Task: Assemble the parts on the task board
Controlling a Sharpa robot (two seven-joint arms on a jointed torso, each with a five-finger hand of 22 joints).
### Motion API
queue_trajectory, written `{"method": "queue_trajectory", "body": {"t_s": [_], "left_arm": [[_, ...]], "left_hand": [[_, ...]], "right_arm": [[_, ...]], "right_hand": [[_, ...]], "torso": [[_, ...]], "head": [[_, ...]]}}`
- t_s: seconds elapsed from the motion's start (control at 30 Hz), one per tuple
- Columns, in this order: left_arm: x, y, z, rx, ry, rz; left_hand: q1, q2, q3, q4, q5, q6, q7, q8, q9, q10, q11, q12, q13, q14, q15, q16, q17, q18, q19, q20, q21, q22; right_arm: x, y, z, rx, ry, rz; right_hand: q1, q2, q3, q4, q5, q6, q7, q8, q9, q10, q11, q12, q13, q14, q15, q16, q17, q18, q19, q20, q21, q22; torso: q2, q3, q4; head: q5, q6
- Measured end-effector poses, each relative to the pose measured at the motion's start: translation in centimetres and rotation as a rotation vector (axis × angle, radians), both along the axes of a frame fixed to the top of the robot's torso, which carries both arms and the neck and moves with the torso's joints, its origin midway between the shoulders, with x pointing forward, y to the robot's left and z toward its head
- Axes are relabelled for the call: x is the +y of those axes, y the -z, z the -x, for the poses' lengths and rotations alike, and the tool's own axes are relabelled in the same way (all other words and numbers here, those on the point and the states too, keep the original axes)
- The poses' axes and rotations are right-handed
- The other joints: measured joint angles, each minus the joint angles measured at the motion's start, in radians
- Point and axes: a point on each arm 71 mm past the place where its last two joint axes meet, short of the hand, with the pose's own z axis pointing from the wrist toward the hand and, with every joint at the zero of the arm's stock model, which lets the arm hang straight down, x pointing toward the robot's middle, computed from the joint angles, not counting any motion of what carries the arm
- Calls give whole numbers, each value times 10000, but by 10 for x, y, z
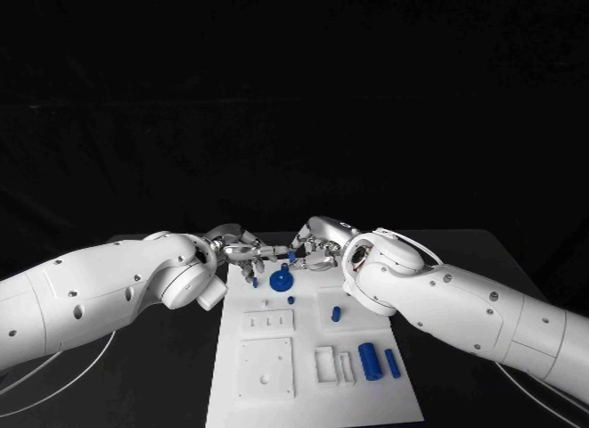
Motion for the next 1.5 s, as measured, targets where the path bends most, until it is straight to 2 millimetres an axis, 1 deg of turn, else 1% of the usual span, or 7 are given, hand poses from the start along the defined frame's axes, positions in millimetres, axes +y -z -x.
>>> {"method": "queue_trajectory", "body": {"t_s": [0.13, 0.4, 0.73, 1.07, 1.17, 1.27, 1.5], "left_arm": [[-1, 0, 0, -80, -4, -283], [-6, 1, 0, -119, 14, -679], [-8, 2, 0, -133, -7, -1110], [-12, 3, 2, -59, 121, -1312], [-12, 4, 2, -31, 131, -1356], [-11, 4, 1, -13, 119, -1386], [-12, 4, 1, 13, 116, -1408]], "left_hand": [[0, 0, 14, 83, -165, 0, 0, 0, -74, 0, 0, -54, 0, 0, 0, 0, -16, 0, 0, 0, -47, 69], [39, -39, 53, 198, -281, -29, 31, 0, -247, 0, 0, -58, -20, 0, 0, 0, -63, 0, 39, 39, -227, 249], [39, -38, 53, 237, -281, -35, 40, 0, -331, 0, 0, -58, -19, 0, 0, -1, -71, 0, 39, 39, -310, 365], [39, -38, 72, 155, -281, -33, 42, 0, -341, 0, 0, -58, -19, 1, 0, -1, -70, 2, 113, 38, -386, 514], [172, 102, 36, -39, 53, -33, 42, 0, -366, 1, 0, -58, -19, 1, 0, -1, -70, 1, 113, 38, -440, 580], [215, 372, -8, -277, 347, -32, 43, 0, -395, 1, 1, -58, -19, 1, 0, -1, -70, 1, 113, 38, -509, 668], [349, 937, -247, -874, 674, -31, 44, 1, -483, 1, 1, -72, -11, 1, 0, -1, -69, 1, 149, 2, -701, 906]], "right_arm": [[4, 0, 2, 85, -75, 91], [8, -1, 4, 115, -141, 228], [16, -1, 6, 59, -232, 300], [23, -1, 8, -1, -334, 384], [24, -1, 8, -24, -369, 409], [25, -1, 9, -40, -406, 437], [26, 0, 9, -39, -437, 526]], "right_hand": [[-24, -24, 1, 1, 44, -4, 3, 0, 1, 0, 0, 0, 0, 0, 0, 0, -1, 0, 0, 0, 0, 0], [-24, -24, 1, 1, 122, -14, -21, -22, 3, 0, 0, 0, -1, 0, 1, 0, -12, 1, 0, 0, 0, -1], [-24, -24, -1, 1, 122, -14, -22, 9, 4, 0, 0, 0, -1, 0, 1, 0, -12, 0, 0, 0, 0, -2], [-67, -89, -2, -1, 239, -14, -23, 9, 7, -1, 0, 0, -1, 0, 1, 0, -13, 1, 0, 0, 0, -3], [-70, -87, -3, -1, 240, -14, -24, 9, 8, 0, 0, 0, -1, 0, 1, 0, -26, 1, 0, 0, 0, -4], [-98, -81, -3, -1, 239, -14, -24, 9, 10, 0, 0, 0, -2, 0, 1, 0, -26, 1, 0, 0, 0, -4], [-121, -59, -31, -29, 239, -26, -36, 1, 14, 0, 0, 0, -2, 0, 2, 0, -26, 0, 0, 0, 0, -5]], "torso": [[1, 0, 2], [4, 1, 3], [11, 5, -13], [12, 0, 3], [12, 3, 3], [12, 3, 4], [12, 5, -2]], "head": [[23, 4], [60, 1], [97, -19], [101, -67], [92, -69], [81, -66], [79, -62]]}}
